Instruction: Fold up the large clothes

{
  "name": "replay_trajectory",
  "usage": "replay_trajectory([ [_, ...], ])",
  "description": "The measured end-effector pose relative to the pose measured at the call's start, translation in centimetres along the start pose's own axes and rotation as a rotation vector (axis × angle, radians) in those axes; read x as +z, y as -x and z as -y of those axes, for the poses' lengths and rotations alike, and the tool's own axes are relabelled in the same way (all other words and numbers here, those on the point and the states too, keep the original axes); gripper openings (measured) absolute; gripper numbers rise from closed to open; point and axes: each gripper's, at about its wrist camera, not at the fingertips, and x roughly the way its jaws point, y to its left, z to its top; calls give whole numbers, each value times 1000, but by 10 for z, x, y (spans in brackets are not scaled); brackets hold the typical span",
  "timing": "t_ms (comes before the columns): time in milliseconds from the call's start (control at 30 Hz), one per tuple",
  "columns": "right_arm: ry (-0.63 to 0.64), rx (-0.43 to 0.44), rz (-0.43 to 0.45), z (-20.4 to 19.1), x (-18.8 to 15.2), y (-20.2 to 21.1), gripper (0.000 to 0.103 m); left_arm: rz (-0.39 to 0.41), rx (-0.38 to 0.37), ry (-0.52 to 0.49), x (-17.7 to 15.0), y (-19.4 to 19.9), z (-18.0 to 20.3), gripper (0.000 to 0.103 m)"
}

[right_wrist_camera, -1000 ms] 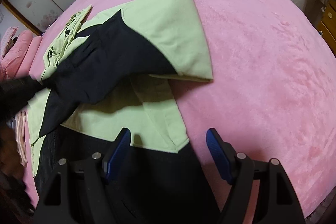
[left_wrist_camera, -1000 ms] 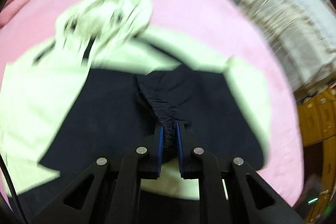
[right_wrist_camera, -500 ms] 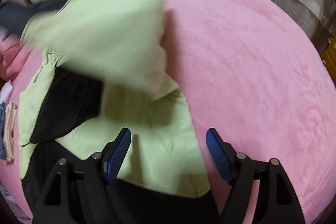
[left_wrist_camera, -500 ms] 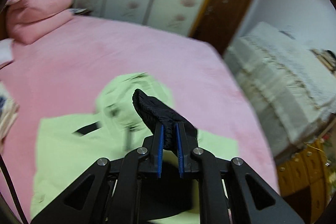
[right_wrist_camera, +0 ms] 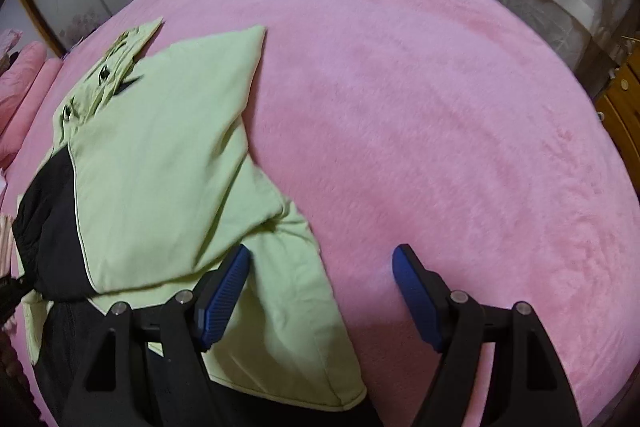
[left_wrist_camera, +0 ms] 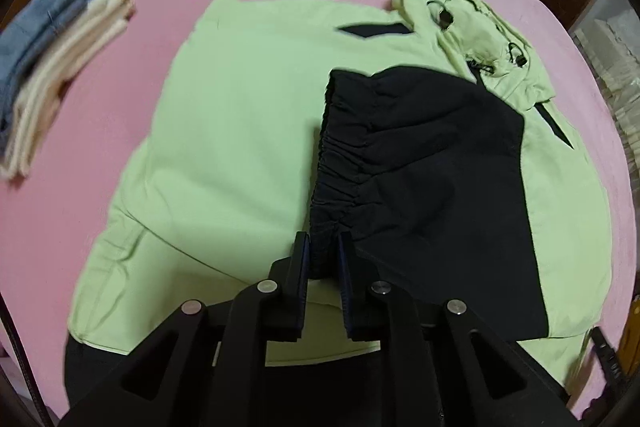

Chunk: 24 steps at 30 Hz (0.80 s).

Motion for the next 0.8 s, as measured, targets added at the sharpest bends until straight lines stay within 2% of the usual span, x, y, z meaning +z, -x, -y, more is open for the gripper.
replay_trajectory([
  [33, -10, -10, 30, -2, 1, 7, 74, 15, 29, -3, 3, 5, 2, 24],
  [67, -17, -14, 52, -5, 1, 13, 74, 35, 67, -7, 4, 14, 4, 24],
  [100, -27, 5, 99, -10, 1, 23, 74, 95, 125, -24, 6, 28, 8, 25],
  [133, -30, 40, 131, -15, 1, 31, 74, 158, 152, -44, 8, 41, 12, 28],
  [200, -18, 175, 199, -34, 1, 46, 71, 231, 129, -71, 12, 56, 15, 36],
  [267, 8, 311, 183, -55, 0, 47, 54, 244, -14, -81, 15, 66, 25, 37],
  [300, 41, 412, 112, -76, 0, 36, 48, 198, -133, -77, 17, 62, 32, 37],
  [333, 62, 458, 67, -88, 0, 30, 29, 146, -202, -61, 19, 51, 40, 37],
  [367, 96, 512, 12, -107, -2, 20, 12, 112, -222, -44, 18, 44, 43, 36],
  [400, 139, 557, -39, -130, -6, 9, 7, 61, -225, -20, 19, 29, 48, 31],
  [433, 169, 587, -68, -145, -9, 2, 5, -8, -196, 5, 20, 8, 55, 21],
  [500, 219, 656, -121, -167, -12, -13, 4, -118, -123, 55, 22, -26, 57, 16],
  [533, 244, 677, -146, -174, -13, -19, 4, -139, -94, 102, 22, -41, 52, 12],
  [600, 318, 670, -184, -180, -13, -34, 4, -100, -79, 136, 25, -45, 43, 10],
  [667, 308, 592, -189, -155, 2, -52, 0, -66, -9, 115, 30, -46, 37, 8],
  [767, 107, 509, -81, -81, 30, -62, 0, -50, 14, 29, 34, -54, 34, 3],
  [800, 14, 404, -19, -46, 39, -62, 0, -45, 12, 6, 35, -55, 34, 2],
])
